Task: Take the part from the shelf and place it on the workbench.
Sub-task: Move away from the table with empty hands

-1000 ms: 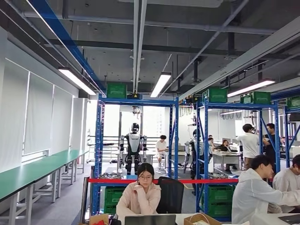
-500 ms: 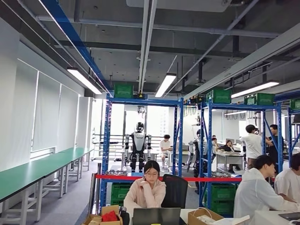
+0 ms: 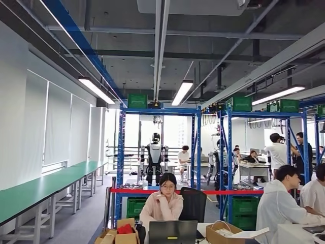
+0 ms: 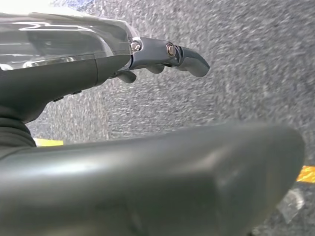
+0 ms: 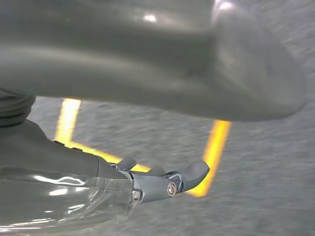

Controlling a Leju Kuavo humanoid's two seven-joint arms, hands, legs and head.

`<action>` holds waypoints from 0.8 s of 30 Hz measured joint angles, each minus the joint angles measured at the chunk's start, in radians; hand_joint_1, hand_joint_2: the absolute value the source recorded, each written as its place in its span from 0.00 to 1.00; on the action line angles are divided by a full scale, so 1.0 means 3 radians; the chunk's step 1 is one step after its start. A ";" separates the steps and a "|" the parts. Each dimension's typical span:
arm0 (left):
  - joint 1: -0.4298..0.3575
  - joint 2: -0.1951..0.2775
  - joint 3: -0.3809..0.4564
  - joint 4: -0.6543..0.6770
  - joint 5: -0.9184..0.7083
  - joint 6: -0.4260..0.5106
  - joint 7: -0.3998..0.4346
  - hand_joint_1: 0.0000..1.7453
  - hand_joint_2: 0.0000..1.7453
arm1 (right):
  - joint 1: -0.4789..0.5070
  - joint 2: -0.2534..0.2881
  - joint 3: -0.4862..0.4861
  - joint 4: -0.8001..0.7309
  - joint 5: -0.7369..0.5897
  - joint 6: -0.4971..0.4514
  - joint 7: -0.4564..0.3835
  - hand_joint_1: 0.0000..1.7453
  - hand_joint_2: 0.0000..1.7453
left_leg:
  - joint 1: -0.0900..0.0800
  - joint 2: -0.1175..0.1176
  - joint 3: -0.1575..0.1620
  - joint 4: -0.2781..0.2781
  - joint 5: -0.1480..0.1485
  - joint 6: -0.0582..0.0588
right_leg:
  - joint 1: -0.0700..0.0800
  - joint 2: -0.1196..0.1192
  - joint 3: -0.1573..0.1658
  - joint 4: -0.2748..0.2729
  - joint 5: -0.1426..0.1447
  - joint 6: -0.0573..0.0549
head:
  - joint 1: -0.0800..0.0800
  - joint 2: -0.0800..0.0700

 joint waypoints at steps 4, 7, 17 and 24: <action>-0.0010 -0.0002 0.0033 0.0000 -0.0064 -0.0006 -0.0005 0.00 0.00 | 0.0022 -0.0009 -0.0027 0.0152 0.0226 -0.0104 0.0237 0.00 0.00 | 0.0009 0.0029 -0.0187 0.0718 -0.0595 -0.0027 | 0.0009 -0.0073 -0.0207 0.0030 0.0131 -0.0052 | 0.0000 0.0000; -0.0015 -0.0001 0.0055 0.0000 -0.0100 -0.0006 -0.0008 0.00 0.00 | 0.0058 -0.0009 -0.0028 0.0254 0.0393 -0.0137 0.0401 0.00 0.00 | 0.0013 0.0033 -0.0071 0.0909 -0.0473 -0.0045 | 0.0010 -0.0108 -0.0403 0.0114 0.0213 -0.0035 | 0.0000 0.0000; -0.0018 -0.0010 0.0147 -0.0001 -0.0198 -0.0025 -0.0010 0.00 0.00 | 0.0269 0.0017 -0.0051 0.0486 0.0424 0.0070 0.1118 0.00 0.00 | 0.0013 0.0082 0.0498 -0.0062 -0.0344 0.0123 | -0.0018 -0.0108 -0.0764 0.0590 0.0006 0.0144 | -0.0003 0.0001; -0.0029 -0.0011 0.0214 -0.0001 -0.0279 -0.0043 -0.0013 0.00 0.00 | 0.0314 0.0049 -0.0209 0.0519 0.0298 0.0219 0.1686 0.00 0.00 | -0.0032 0.0130 0.0143 -0.0054 -0.0066 0.0129 | -0.0033 -0.0113 -0.0410 0.0894 -0.0098 0.0135 | -0.0004 0.0000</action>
